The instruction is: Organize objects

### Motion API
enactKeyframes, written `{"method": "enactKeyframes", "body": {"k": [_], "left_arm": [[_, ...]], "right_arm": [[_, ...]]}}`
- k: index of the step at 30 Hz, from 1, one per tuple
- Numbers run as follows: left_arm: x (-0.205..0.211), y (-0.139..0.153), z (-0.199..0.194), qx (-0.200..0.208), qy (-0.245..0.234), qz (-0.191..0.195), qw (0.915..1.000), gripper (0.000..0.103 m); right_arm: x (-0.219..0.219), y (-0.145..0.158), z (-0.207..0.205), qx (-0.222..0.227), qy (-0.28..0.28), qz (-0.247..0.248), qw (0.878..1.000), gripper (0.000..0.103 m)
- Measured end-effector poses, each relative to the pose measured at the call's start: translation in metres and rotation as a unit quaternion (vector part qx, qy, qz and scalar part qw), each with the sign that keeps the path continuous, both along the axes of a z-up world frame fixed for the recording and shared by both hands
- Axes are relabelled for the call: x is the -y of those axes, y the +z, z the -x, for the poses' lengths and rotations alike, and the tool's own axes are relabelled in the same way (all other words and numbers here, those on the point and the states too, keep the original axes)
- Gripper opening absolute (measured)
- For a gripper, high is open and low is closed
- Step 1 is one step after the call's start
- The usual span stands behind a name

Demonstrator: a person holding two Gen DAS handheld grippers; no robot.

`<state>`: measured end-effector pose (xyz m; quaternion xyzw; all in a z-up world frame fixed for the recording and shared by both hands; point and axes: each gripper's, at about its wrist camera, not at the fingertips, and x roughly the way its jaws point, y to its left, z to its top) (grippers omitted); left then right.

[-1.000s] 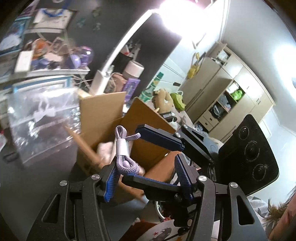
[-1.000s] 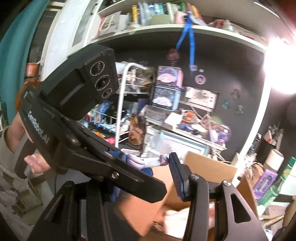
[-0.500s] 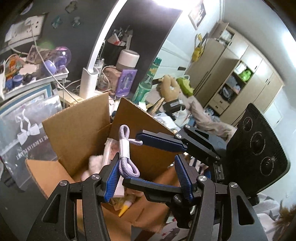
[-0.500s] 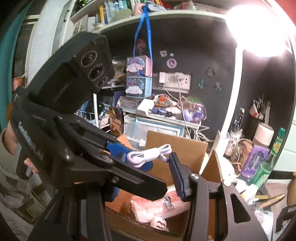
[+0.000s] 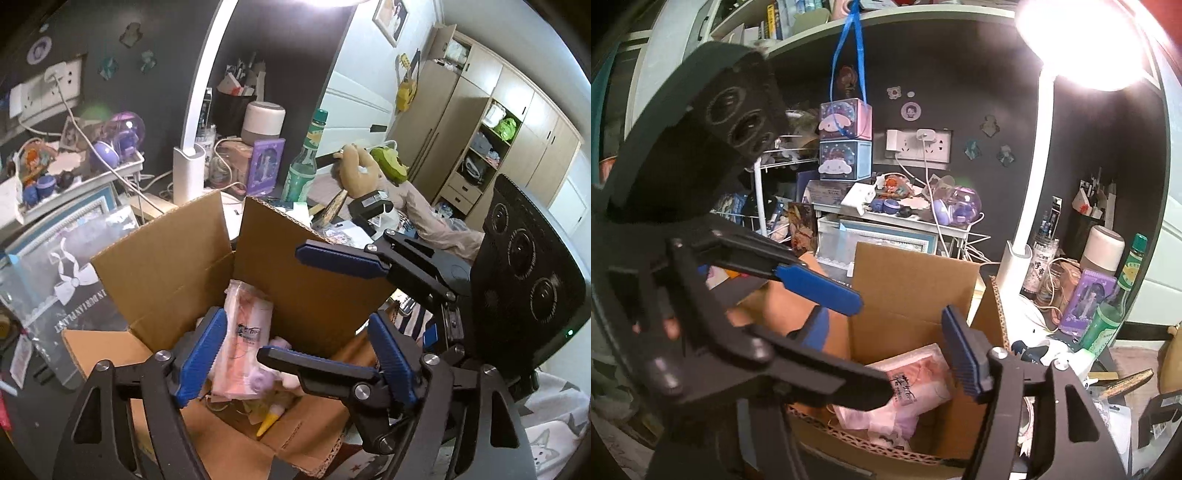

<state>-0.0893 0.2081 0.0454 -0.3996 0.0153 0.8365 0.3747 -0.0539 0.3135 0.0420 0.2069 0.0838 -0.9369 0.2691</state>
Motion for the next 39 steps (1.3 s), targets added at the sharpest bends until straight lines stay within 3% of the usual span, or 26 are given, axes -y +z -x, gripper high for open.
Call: {"method": "enactKeyframes", "body": {"k": [5, 11, 17, 20, 23, 25, 31, 39], "left_arm": [[0.005, 0.006, -0.01, -0.027, 0.018, 0.007, 0.9994, 0.09], [0.029, 0.016, -0.031, -0.092, 0.084, 0.013, 0.9921, 0.095], [0.061, 0.022, -0.058, -0.169, 0.179, 0.02, 0.9691, 0.099], [0.076, 0.022, -0.071, -0.197, 0.225, 0.029, 0.9536, 0.099], [0.088, 0.02, -0.082, -0.222, 0.283, 0.042, 0.932, 0.099], [0.094, 0.018, -0.087, -0.23, 0.297, 0.042, 0.926, 0.099], [0.107, 0.013, -0.093, -0.216, 0.318, 0.021, 0.9229, 0.099], [0.109, 0.008, -0.092, -0.21, 0.333, 0.023, 0.9191, 0.099]], "right_arm": [[0.001, 0.001, -0.002, -0.001, -0.005, -0.005, 1.0, 0.065], [0.006, 0.005, -0.008, -0.008, -0.01, -0.006, 1.0, 0.079], [0.013, 0.012, -0.015, -0.02, -0.007, 0.006, 1.0, 0.101], [0.017, 0.015, -0.016, -0.021, 0.0, 0.017, 1.0, 0.102], [0.021, 0.015, -0.017, -0.017, 0.003, 0.027, 0.999, 0.102], [0.023, 0.014, -0.016, -0.011, 0.008, 0.035, 0.999, 0.102], [0.027, 0.011, -0.013, 0.008, 0.021, 0.052, 0.998, 0.102], [0.023, 0.011, -0.016, 0.001, 0.001, 0.049, 0.999, 0.102]]}}
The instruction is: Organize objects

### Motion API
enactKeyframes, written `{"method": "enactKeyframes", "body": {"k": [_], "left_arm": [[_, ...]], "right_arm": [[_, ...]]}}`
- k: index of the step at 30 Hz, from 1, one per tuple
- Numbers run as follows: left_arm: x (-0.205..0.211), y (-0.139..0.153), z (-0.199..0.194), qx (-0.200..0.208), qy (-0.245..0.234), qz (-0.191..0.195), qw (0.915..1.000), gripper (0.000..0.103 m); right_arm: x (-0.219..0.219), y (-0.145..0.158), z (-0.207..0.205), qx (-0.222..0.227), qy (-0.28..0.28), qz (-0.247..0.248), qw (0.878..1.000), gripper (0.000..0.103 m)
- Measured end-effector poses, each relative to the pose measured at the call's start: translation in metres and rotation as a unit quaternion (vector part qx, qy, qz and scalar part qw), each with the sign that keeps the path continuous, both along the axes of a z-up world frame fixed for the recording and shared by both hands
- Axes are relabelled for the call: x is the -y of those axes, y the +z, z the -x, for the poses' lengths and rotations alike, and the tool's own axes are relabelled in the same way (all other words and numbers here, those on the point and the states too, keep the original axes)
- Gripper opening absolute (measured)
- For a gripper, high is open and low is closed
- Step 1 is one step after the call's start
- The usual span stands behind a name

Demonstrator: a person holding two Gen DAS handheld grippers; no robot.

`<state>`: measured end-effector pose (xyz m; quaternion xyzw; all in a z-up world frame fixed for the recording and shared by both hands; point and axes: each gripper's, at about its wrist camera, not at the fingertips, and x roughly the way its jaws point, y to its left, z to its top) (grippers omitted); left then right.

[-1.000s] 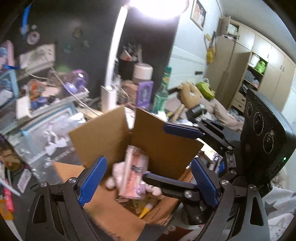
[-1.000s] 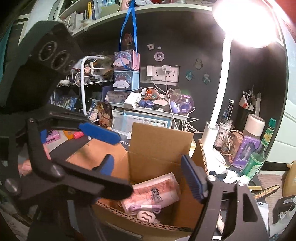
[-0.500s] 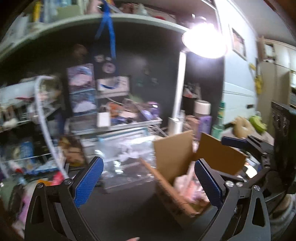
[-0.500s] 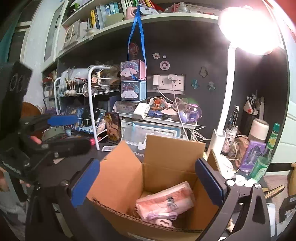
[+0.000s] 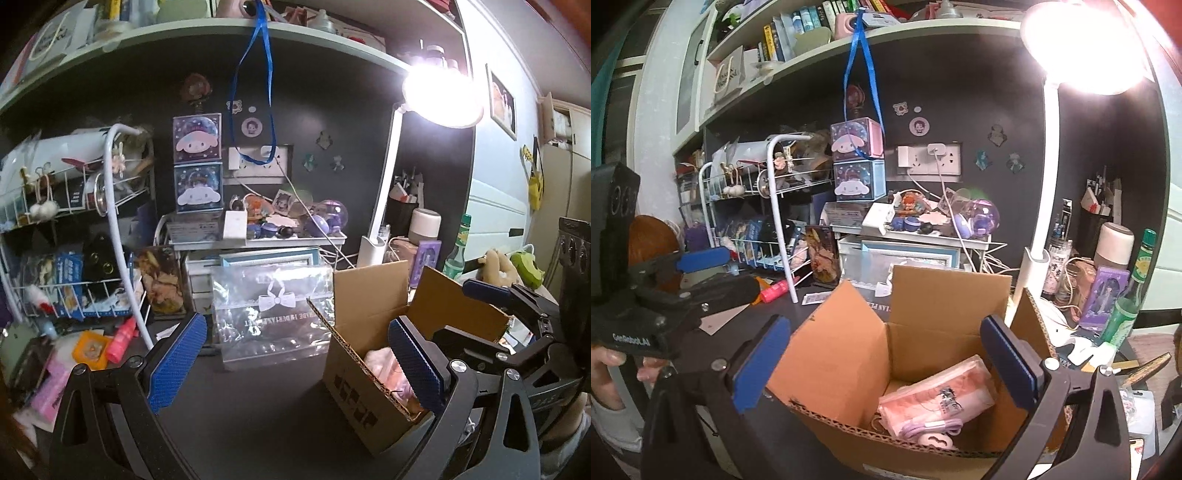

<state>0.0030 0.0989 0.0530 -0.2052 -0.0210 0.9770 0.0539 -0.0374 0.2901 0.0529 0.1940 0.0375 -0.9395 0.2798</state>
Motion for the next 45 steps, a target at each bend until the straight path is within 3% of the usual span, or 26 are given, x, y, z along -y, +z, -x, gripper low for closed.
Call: {"method": "enactKeyframes", "body": {"k": [45], "left_arm": [[0.005, -0.005, -0.012, 0.008, 0.024, 0.005, 0.9997, 0.099]], "right_arm": [[0.005, -0.003, -0.021, 0.009, 0.011, -0.002, 1.0, 0.102]]}}
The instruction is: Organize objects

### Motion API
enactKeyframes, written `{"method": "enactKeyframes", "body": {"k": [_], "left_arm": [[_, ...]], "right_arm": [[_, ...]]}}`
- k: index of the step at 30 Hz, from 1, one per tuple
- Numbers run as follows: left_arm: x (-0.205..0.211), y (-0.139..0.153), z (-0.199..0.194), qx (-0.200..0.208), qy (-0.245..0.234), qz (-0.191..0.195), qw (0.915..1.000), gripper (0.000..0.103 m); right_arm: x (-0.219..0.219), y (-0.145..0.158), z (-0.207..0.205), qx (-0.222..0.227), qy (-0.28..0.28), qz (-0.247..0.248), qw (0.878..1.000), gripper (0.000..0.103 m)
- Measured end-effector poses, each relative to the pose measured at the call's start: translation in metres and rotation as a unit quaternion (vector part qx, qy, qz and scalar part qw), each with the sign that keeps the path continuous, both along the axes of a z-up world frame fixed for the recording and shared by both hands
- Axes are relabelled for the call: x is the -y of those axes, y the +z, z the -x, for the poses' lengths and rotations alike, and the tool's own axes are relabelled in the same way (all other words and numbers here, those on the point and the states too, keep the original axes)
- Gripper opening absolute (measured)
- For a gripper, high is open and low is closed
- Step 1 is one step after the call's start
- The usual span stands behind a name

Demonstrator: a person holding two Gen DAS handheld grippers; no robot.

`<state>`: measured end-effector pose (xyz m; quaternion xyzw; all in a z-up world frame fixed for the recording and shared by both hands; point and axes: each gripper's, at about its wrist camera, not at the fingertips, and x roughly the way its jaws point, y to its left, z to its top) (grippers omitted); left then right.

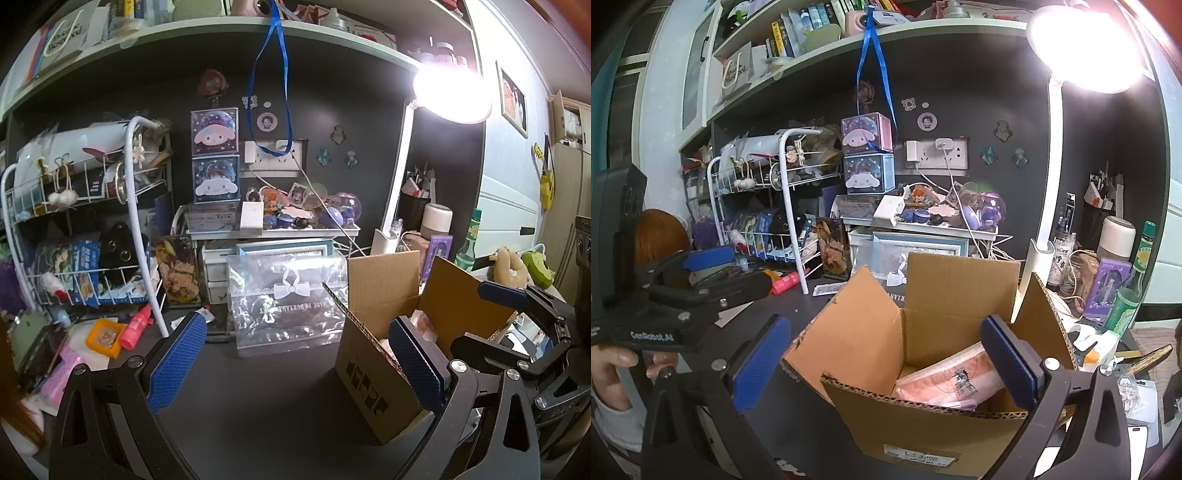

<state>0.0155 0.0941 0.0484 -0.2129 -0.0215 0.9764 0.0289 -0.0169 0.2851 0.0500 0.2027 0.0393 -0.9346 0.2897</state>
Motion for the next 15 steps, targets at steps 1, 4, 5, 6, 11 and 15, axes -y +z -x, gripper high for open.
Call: {"method": "enactKeyframes", "body": {"k": [1, 4, 5, 6, 11, 15], "left_arm": [[-0.0001, -0.0001, -0.0006, 0.0, 0.0, 0.0, 1.0, 0.099], [-0.0001, 0.0002, -0.0002, 0.0, 0.0, 0.0, 1.0, 0.099], [-0.0003, 0.0004, 0.0001, 0.0, 0.0, 0.0, 1.0, 0.099], [-0.0003, 0.0005, 0.0002, 0.0, 0.0, 0.0, 1.0, 0.099], [0.0001, -0.0001, -0.0043, -0.001, 0.0, 0.0, 1.0, 0.099], [0.0011, 0.0, -0.0067, -0.001, 0.001, -0.001, 1.0, 0.099]], "right_arm": [[0.0002, 0.0001, -0.0007, 0.0, 0.0, -0.001, 1.0, 0.102], [0.0001, 0.0005, -0.0026, -0.002, -0.001, -0.002, 1.0, 0.102], [0.0001, 0.0005, -0.0032, -0.002, -0.001, -0.003, 1.0, 0.102], [0.0001, 0.0008, -0.0034, -0.002, -0.002, -0.003, 1.0, 0.102], [-0.0002, 0.0011, -0.005, -0.003, -0.002, -0.005, 1.0, 0.102], [-0.0007, 0.0009, -0.0065, -0.003, -0.002, -0.004, 1.0, 0.102]]}}
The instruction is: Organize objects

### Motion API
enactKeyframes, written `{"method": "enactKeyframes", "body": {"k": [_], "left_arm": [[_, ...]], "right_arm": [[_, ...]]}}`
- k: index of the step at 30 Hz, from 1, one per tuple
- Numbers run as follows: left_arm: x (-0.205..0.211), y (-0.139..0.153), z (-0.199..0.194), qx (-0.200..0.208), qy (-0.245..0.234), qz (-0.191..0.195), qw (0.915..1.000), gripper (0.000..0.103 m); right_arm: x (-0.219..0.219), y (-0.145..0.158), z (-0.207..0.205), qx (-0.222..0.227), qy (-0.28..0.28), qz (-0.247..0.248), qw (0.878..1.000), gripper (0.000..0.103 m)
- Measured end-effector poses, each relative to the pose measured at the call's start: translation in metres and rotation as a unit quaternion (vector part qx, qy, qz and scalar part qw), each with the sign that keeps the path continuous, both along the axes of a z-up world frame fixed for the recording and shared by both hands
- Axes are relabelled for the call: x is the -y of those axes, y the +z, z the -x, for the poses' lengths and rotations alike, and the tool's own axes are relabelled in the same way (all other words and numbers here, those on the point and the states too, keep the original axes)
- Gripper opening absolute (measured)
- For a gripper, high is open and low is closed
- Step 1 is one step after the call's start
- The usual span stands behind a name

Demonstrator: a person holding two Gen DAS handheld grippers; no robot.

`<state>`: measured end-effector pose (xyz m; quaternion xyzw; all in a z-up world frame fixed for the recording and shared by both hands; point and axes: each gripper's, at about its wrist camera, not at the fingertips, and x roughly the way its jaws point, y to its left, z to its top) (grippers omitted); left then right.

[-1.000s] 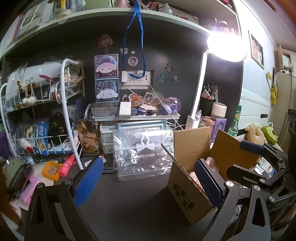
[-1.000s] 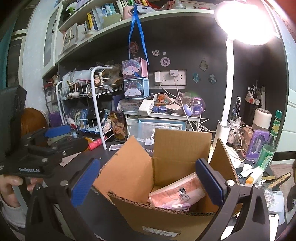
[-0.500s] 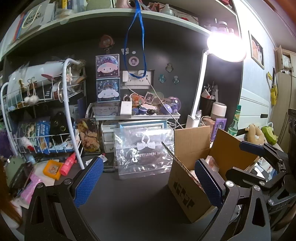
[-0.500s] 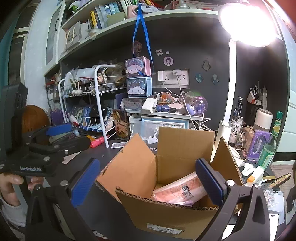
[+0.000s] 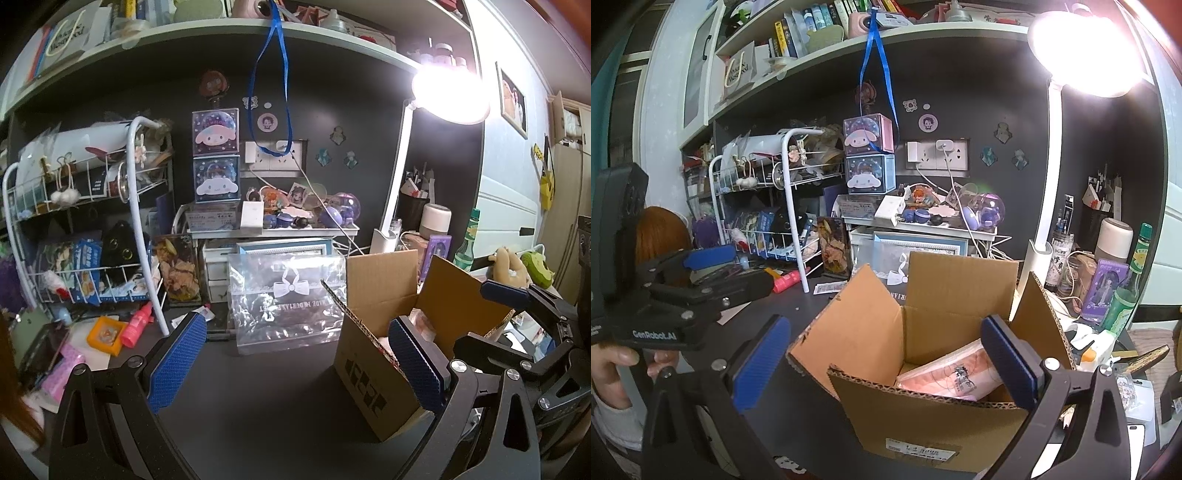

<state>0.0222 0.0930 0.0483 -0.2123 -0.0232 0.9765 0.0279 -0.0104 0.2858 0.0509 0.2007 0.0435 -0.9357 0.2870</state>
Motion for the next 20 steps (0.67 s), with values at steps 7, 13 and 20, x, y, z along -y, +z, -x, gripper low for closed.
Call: {"method": "enactKeyframes", "body": {"k": [7, 13, 20], "left_arm": [[-0.0002, 0.0009, -0.0046, 0.001, 0.002, 0.001, 1.0, 0.099], [0.0008, 0.0022, -0.0068, 0.0, 0.003, 0.001, 1.0, 0.099], [0.0011, 0.0024, -0.0068, 0.001, 0.003, 0.002, 1.0, 0.099]], "right_arm": [[-0.0012, 0.0002, -0.0026, 0.0, 0.001, 0.003, 1.0, 0.102], [-0.0017, 0.0007, -0.0068, -0.001, 0.002, 0.004, 1.0, 0.102], [-0.0026, 0.0013, -0.0069, -0.003, 0.001, 0.006, 1.0, 0.102]]}}
